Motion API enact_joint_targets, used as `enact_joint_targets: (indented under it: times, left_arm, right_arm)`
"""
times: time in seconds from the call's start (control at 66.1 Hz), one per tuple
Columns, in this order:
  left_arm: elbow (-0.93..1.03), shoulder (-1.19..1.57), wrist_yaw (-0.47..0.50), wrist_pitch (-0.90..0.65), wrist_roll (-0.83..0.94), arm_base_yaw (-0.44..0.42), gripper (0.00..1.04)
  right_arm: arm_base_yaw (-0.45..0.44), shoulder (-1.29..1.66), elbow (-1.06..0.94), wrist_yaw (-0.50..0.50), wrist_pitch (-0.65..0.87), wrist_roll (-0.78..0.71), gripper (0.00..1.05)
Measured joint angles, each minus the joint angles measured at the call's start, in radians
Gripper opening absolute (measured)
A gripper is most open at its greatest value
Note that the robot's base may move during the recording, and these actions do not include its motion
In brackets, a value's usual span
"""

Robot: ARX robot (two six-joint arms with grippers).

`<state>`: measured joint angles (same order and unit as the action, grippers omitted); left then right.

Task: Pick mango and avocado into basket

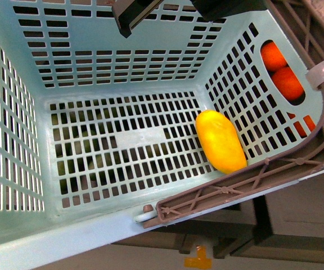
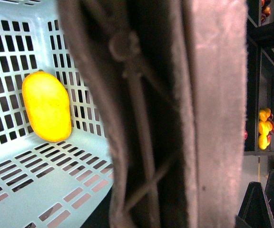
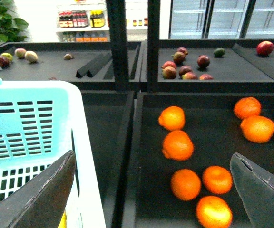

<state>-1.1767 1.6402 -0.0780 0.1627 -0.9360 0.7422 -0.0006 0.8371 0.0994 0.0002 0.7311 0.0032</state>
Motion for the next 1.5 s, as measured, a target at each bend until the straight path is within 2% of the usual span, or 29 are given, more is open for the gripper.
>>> enact_joint_targets:
  times: [1.315, 1.331, 1.361, 1.376, 1.406, 1.421, 1.467, 1.497]
  left_arm:
    - [0.0, 0.0, 0.018, 0.0, 0.011, -0.014, 0.14]
    - [0.0, 0.0, 0.018, 0.0, 0.009, -0.014, 0.14]
    - [0.0, 0.0, 0.012, 0.0, 0.006, -0.012, 0.14]
    - [0.0, 0.0, 0.008, 0.0, 0.005, -0.011, 0.14]
    - [0.0, 0.0, 0.006, 0.0, 0.005, -0.01, 0.14]
    - [0.0, 0.0, 0.006, 0.0, 0.005, -0.008, 0.14]
    - [0.0, 0.0, 0.002, 0.0, 0.005, -0.003, 0.14]
    - [0.0, 0.0, -0.004, 0.0, 0.005, -0.002, 0.14]
  right_arm:
    - [0.001, 0.0, 0.0, -0.004, -0.001, 0.0, 0.96]
    - [0.002, -0.001, 0.003, 0.008, -0.011, 0.009, 0.96]
    - [0.011, -0.005, 0.038, 0.069, -0.135, 0.06, 0.96]
    - [0.011, -0.005, 0.076, 0.108, -0.246, 0.091, 0.96]
    - [0.006, -0.004, 0.115, 0.142, -0.35, 0.147, 0.96]
    - [-0.005, 0.003, 0.156, 0.168, -0.456, 0.183, 0.96]
    - [-0.05, 0.023, 0.232, 0.163, -0.658, 0.298, 0.96]
    - [-0.111, 0.055, 0.271, 0.115, -0.779, 0.359, 0.96]
